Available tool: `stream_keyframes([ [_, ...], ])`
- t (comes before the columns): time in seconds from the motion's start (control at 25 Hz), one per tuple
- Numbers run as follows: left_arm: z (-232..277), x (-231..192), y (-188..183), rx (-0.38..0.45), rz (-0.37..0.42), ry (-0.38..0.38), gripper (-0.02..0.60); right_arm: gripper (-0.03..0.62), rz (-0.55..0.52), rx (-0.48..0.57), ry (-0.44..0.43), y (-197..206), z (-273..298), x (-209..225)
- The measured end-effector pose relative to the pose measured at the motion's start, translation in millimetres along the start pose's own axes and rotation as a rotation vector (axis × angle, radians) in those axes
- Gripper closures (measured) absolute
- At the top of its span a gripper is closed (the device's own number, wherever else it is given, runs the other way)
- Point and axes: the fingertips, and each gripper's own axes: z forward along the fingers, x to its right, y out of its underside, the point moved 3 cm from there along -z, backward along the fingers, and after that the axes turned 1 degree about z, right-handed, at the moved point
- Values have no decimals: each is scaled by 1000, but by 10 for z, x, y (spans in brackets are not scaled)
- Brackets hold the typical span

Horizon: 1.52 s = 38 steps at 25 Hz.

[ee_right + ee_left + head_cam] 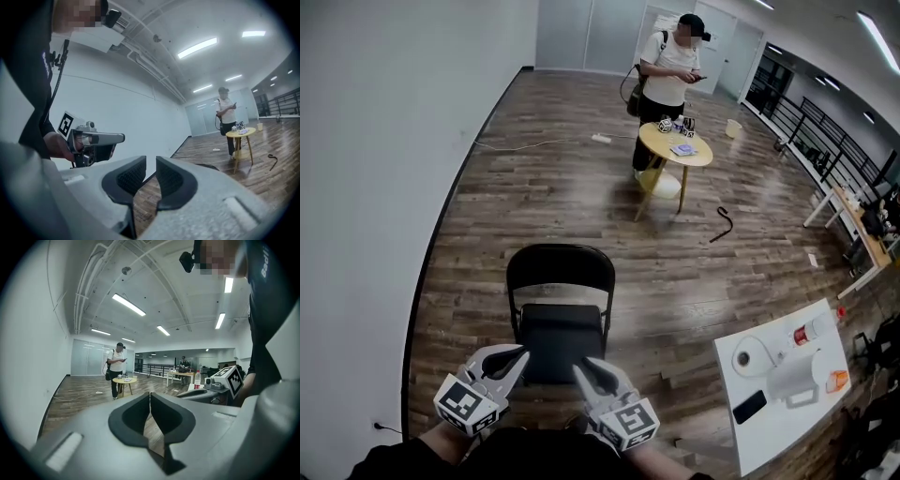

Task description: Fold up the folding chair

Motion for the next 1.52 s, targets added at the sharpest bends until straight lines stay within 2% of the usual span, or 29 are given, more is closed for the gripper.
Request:
stream_keyframes([
  [0.24,191,-21,35,-1,11,-22,566,536,16,-21,-19,125,-4,212],
  [0.52,233,-168,8,-16,10,-8,557,535,32,-42,9,202,55,253],
  [0.92,307,-702,39,9,6,105,537,525,41,-76,148,248,344,330],
  [1.52,375,-1438,48,-35,47,258,483,507,113,-99,309,449,919,314],
])
